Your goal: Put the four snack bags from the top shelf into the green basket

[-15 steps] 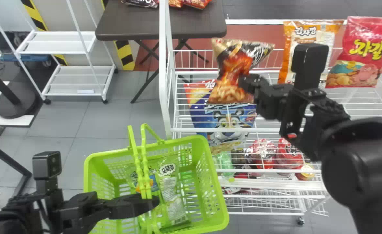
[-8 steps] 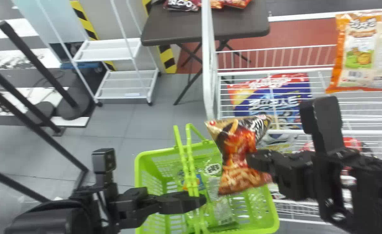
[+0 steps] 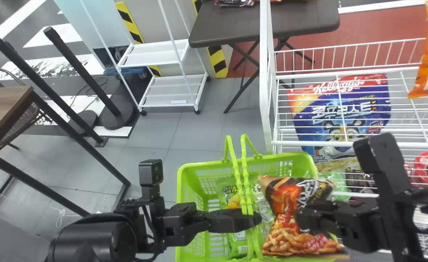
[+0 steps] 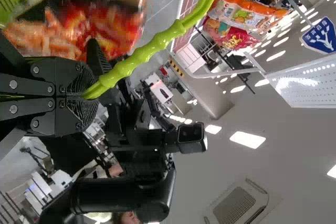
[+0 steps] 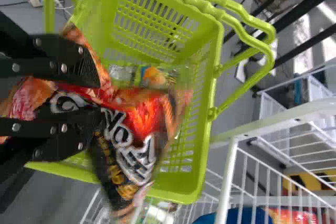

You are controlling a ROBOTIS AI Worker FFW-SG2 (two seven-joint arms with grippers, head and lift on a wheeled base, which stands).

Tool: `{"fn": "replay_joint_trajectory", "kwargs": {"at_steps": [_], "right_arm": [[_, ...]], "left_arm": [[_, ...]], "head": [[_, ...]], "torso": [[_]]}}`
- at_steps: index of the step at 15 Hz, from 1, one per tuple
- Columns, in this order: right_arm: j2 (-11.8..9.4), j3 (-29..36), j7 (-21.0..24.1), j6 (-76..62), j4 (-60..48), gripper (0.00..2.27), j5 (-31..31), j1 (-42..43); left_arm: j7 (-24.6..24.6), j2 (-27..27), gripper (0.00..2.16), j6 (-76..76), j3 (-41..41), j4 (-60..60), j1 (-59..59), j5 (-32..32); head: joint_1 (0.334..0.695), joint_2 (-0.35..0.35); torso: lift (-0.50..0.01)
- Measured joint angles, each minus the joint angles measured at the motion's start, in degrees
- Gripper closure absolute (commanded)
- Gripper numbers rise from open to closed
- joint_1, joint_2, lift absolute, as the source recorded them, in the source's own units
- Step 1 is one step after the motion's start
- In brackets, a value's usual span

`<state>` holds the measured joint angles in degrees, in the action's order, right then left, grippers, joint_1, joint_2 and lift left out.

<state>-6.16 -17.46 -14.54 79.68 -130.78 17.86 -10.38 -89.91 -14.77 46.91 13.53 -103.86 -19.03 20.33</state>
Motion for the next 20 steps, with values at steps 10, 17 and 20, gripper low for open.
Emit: {"fn": "replay_joint_trajectory", "kwargs": {"at_steps": [10, 17, 20], "right_arm": [[-0.28, 14.27, 0.51, -40.83, 16.12, 0.08, -5.64, 8.21], [-0.49, 23.54, 1.88, -52.38, 46.74, 0.08, -10.63, 24.75], [-0.64, 23.94, 3.18, -56.25, 56.22, 0.2, -13.06, 29.65]], "left_arm": [[0.0, -0.16, 2.15, -0.02, 0.71, -0.43, -1.23, 0.33], [0.0, -0.17, 2.15, -0.31, 1.51, -0.44, -2.02, 0.56], [0.0, -0.17, 2.15, -0.5, 1.66, -0.38, -2.14, 0.67]], "head": [[0.695, 0.053], [0.695, -0.125], [0.695, -0.152]], "torso": [[-0.003], [-0.003], [-0.003]]}}
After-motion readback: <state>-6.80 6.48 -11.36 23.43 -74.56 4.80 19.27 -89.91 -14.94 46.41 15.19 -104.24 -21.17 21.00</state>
